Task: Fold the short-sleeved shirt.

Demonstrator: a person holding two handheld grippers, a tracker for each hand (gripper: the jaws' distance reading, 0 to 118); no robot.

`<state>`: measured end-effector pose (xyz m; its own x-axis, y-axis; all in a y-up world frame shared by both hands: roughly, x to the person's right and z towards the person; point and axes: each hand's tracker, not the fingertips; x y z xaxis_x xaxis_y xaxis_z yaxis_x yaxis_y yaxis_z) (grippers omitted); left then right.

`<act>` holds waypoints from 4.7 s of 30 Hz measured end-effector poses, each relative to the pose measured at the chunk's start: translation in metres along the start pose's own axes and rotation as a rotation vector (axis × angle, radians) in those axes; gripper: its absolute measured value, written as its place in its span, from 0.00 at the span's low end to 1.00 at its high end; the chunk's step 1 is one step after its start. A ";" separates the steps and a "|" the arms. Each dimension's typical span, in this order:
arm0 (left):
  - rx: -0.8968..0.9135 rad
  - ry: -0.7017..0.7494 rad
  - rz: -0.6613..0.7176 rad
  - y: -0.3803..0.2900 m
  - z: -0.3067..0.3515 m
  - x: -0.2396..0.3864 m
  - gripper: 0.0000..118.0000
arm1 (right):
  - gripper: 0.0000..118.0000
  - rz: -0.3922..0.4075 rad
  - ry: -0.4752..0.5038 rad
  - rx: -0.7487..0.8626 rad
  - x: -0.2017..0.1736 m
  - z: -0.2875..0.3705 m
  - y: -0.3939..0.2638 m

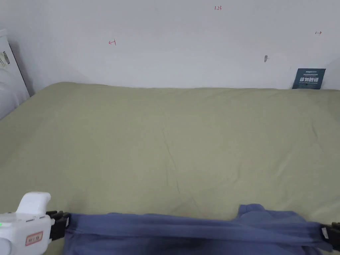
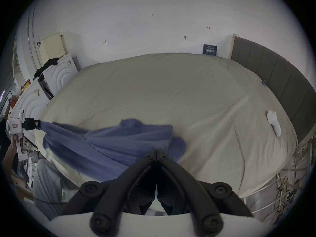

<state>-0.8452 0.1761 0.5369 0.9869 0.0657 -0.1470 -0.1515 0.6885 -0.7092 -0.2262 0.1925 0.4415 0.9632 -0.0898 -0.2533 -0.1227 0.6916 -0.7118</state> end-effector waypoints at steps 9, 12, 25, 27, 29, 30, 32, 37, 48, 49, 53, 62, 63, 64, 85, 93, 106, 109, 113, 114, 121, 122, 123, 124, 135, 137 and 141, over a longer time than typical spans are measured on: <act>-0.065 0.009 -0.024 -0.063 -0.033 -0.012 0.02 | 0.02 0.022 -0.016 -0.097 0.013 -0.032 -0.059; -0.054 0.014 -0.002 -0.060 -0.027 -0.013 0.53 | 0.28 0.025 -0.028 -0.103 0.012 -0.034 -0.055; 0.351 -0.016 -0.060 0.044 0.082 0.108 0.57 | 0.46 -0.005 -0.052 0.401 -0.072 0.062 0.036; 0.480 -0.056 -0.073 0.053 0.095 0.132 0.08 | 0.01 -0.027 -0.076 0.504 -0.094 0.075 0.045; 0.581 0.035 -0.067 0.051 0.102 0.160 0.00 | 0.01 -0.028 -0.117 0.612 -0.115 0.083 0.047; 0.615 0.027 -0.060 0.051 0.106 0.164 0.00 | 0.01 -0.009 -0.104 0.625 -0.120 0.085 0.048; 0.591 -0.005 -0.057 0.052 0.111 0.173 0.00 | 0.01 -0.014 -0.104 0.619 -0.128 0.089 0.049; 0.645 0.027 -0.067 0.049 0.122 0.180 0.00 | 0.01 0.079 -0.160 0.676 -0.150 0.093 0.042; 0.649 0.095 -0.054 0.059 0.138 0.139 0.00 | 0.01 0.091 -0.191 0.666 -0.159 0.089 0.041; 0.615 0.076 -0.032 0.059 0.137 0.125 0.00 | 0.01 0.093 -0.186 0.661 -0.160 0.087 0.040; 0.345 -0.014 0.071 0.060 0.109 0.053 0.00 | 0.01 0.115 -0.185 0.635 -0.164 0.085 0.030; -0.249 -0.345 0.419 0.013 -0.028 -0.098 0.00 | 0.01 0.133 -0.169 0.416 -0.174 0.051 -0.002; -0.289 -0.394 0.428 0.010 -0.042 -0.106 0.00 | 0.01 0.131 -0.163 0.411 -0.176 0.047 -0.006; -0.303 -0.387 0.444 0.011 -0.033 -0.095 0.00 | 0.01 0.131 -0.168 0.392 -0.178 0.043 -0.008; -0.402 -0.657 0.537 -0.003 -0.079 -0.085 1.00 | 0.01 0.151 -0.156 0.271 -0.190 0.020 -0.023; -0.418 -0.690 0.568 -0.010 -0.102 -0.081 0.76 | 0.01 0.136 -0.134 0.255 -0.185 0.024 -0.029; -0.346 -0.540 0.549 0.012 -0.066 -0.083 0.08 | 0.01 0.112 -0.108 0.278 -0.171 0.042 -0.033; -0.278 -0.459 0.599 0.018 -0.050 -0.112 0.08 | 0.01 0.095 -0.102 0.285 -0.169 0.047 -0.034; -0.270 -0.337 0.538 0.021 -0.026 -0.147 0.08 | 0.01 0.099 -0.097 0.296 -0.167 0.052 -0.035; -0.272 -0.311 0.521 0.023 -0.019 -0.150 0.08 | 0.01 0.100 -0.098 0.298 -0.166 0.052 -0.035; -0.254 -0.275 0.306 0.058 0.018 -0.078 0.08 | 0.01 0.072 -0.088 0.309 -0.158 0.053 -0.040; -0.252 -0.281 0.262 0.064 0.021 -0.061 0.08 | 0.01 0.068 -0.089 0.309 -0.157 0.053 -0.041; -0.258 -0.290 0.205 0.071 0.024 -0.041 0.08 | 0.01 0.064 -0.087 0.310 -0.155 0.054 -0.043; -0.262 -0.292 0.145 0.079 0.042 0.004 0.08 | 0.01 0.059 -0.086 0.309 -0.153 0.054 -0.044; -0.460 -0.260 -0.224 0.078 -0.055 0.186 0.08 | 0.01 -0.022 -0.111 0.294 -0.128 0.056 -0.057; -0.489 -0.244 -0.291 0.065 -0.076 0.208 0.23 | 0.01 -0.040 -0.119 0.287 -0.123 0.057 -0.058; -0.516 -0.343 -0.253 0.050 -0.089 0.219 1.00 | 0.01 -0.066 -0.139 0.279 -0.113 0.059 -0.061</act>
<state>-0.6417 0.1601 0.4077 0.9440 0.2322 0.2343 0.1644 0.2844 -0.9445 -0.3133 0.2024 0.5524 0.9927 -0.0553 -0.1072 -0.0075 0.8590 -0.5120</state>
